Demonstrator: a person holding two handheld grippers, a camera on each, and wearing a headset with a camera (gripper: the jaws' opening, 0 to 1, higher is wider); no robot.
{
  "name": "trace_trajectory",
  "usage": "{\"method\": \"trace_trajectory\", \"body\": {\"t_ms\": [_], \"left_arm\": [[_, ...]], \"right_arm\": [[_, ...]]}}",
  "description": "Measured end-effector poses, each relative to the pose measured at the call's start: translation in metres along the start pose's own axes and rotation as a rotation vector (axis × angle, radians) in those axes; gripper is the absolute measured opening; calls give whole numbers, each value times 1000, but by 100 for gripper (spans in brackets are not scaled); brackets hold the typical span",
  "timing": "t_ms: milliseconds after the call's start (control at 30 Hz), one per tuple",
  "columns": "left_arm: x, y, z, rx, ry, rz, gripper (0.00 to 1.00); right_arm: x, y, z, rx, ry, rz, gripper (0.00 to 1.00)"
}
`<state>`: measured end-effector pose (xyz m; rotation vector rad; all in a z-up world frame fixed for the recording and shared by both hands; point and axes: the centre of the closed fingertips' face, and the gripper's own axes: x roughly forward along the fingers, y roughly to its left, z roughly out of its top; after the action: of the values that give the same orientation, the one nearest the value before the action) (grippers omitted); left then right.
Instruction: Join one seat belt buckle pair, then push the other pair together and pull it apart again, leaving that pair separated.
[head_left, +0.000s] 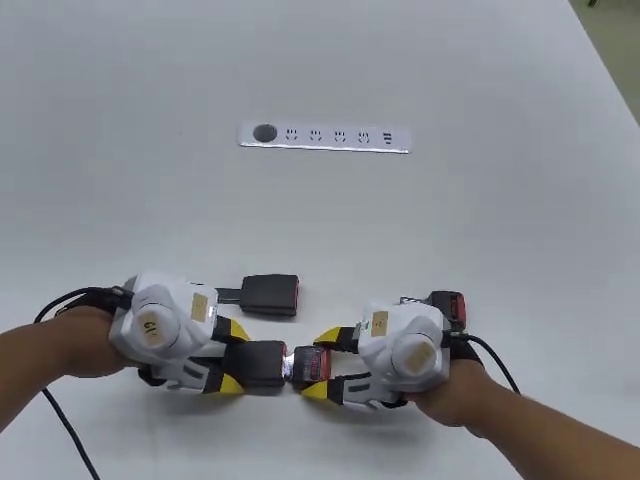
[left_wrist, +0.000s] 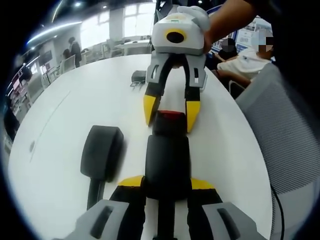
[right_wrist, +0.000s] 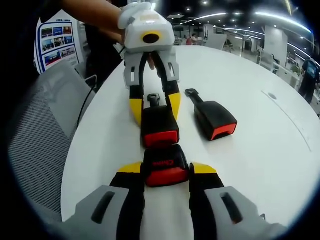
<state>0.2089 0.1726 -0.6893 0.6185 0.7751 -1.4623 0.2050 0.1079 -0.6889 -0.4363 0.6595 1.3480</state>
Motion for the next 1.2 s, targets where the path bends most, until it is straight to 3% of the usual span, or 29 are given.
{"method": "trace_trajectory", "body": {"t_ms": [500,833,900,967,1067,1133,1200], "left_arm": [[-1,-2,1,3,-18,-6,32],[0,-5,1,15,-8,15,33],[1,-6,1,58,7,25,34],[1,-6,3,30,18,34,34],[-1,-4,-1,42,60,63,38],[-5,-7,2,44,47,64,44],[-8,-9,9,2,9,64,51]], "right_arm": [[-2,3,3,9,-40,-12,33],[-3,5,7,-19,-31,-33,34],[-3,5,6,-20,-27,-34,34],[-5,6,5,-18,-20,-43,34],[-10,6,6,0,-17,-70,34],[-17,5,12,25,-52,-99,40],[-24,1,16,57,-97,-125,56]]}}
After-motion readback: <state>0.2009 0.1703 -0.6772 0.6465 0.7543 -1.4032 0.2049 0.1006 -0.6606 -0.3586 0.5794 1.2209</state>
